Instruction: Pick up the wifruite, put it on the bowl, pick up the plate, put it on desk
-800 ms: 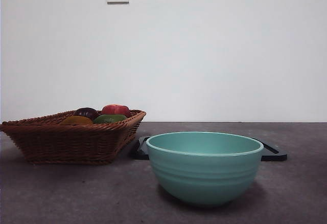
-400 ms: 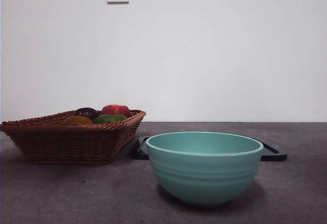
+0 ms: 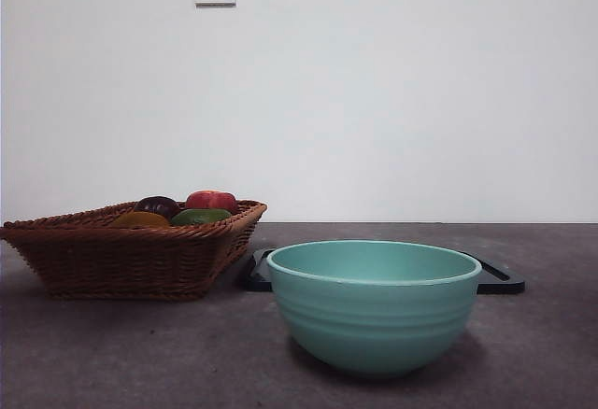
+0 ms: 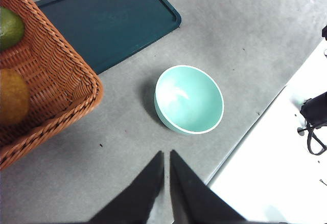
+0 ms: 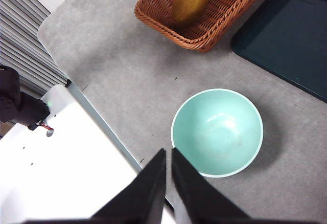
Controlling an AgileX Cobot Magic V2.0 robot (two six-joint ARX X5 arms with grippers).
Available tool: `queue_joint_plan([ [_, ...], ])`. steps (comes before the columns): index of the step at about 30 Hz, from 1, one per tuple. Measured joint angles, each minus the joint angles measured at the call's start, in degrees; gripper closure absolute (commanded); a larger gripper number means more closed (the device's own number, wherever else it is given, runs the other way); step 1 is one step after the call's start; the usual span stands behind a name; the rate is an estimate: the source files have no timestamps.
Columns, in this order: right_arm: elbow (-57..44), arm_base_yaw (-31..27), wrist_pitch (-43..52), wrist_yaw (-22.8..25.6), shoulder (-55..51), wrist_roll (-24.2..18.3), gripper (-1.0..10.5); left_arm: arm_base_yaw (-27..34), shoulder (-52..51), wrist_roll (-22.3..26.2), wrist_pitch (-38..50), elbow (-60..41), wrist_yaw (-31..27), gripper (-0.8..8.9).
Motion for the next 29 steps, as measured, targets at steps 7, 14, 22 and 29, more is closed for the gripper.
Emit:
queue_joint_plan([
  [7, 0.0, 0.0, 0.0, 0.0, 0.0, 0.0, 9.4, 2.6, -1.9, 2.2, 6.4, -0.5, -3.4, 7.98],
  [14, 0.0, 0.0, 0.0, 0.0, 0.0, 0.0, 9.4, 12.6, -18.5, 3.4, 38.3, -13.3, -13.7, 7.98],
  [22, 0.0, 0.0, 0.0, 0.0, 0.0, 0.0, 9.4, 20.7, -38.4, 3.5, 60.8, -36.8, -36.7, 7.98],
  [29, 0.0, 0.0, 0.0, 0.0, 0.0, 0.0, 9.4, 22.8, -47.3, 3.2, 60.0, -50.6, -39.5, 7.98],
])
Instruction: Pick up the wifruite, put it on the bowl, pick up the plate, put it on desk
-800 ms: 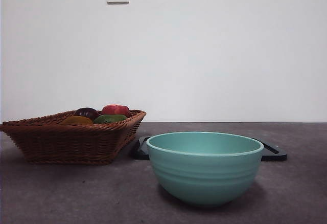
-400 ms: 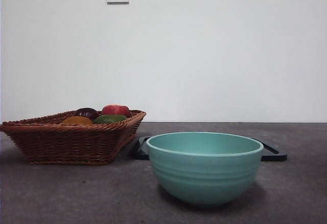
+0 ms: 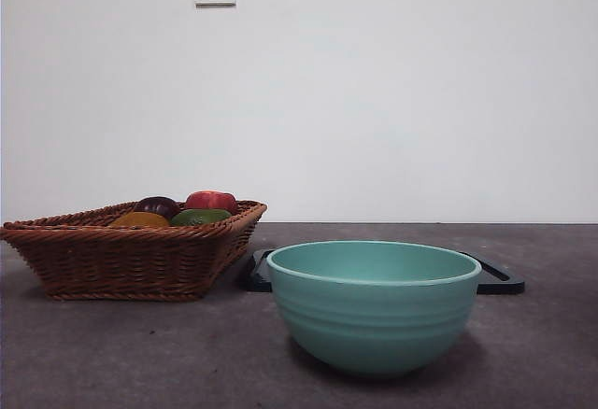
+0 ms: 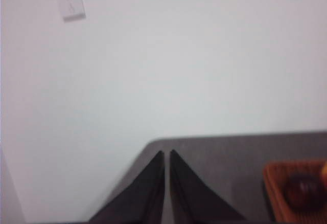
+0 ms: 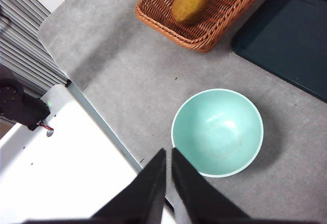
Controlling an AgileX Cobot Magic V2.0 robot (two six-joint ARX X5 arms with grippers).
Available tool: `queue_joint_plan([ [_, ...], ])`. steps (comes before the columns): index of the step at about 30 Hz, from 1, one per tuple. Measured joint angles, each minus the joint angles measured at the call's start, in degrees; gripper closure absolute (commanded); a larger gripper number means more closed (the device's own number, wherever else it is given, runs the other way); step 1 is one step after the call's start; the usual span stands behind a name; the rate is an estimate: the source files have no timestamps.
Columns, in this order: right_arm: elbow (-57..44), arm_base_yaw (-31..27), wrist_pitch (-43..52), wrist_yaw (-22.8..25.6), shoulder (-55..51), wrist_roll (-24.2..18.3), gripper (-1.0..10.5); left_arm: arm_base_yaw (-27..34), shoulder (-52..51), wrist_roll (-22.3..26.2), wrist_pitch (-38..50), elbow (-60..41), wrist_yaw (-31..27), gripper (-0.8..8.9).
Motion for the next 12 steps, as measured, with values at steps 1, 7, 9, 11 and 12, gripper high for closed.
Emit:
queue_joint_plan([
  [1, 0.0, 0.0, 0.0, 0.0, 0.0, 0.0, 9.4, 0.0, -1.1, -0.5, -0.2, -1.9, 0.0, 7.98],
  [7, 0.0, 0.0, 0.0, 0.0, 0.0, 0.0, 9.4, 0.0, -3.9, -3.5, -3.9, -7.6, 0.0, 7.98],
  [9, 0.0, 0.0, 0.0, 0.0, 0.0, 0.0, 9.4, 0.0, -3.9, -4.3, -4.8, -8.4, 0.0, 7.98],
  [11, 0.0, 0.0, 0.0, 0.0, 0.0, 0.0, 9.4, 0.0, -3.9, -4.8, -5.9, -9.0, 0.0, 7.98],
  [12, 0.0, 0.0, 0.0, 0.0, 0.0, 0.0, 9.4, 0.0, -3.9, -4.9, -6.7, -9.1, 0.0, 7.98],
])
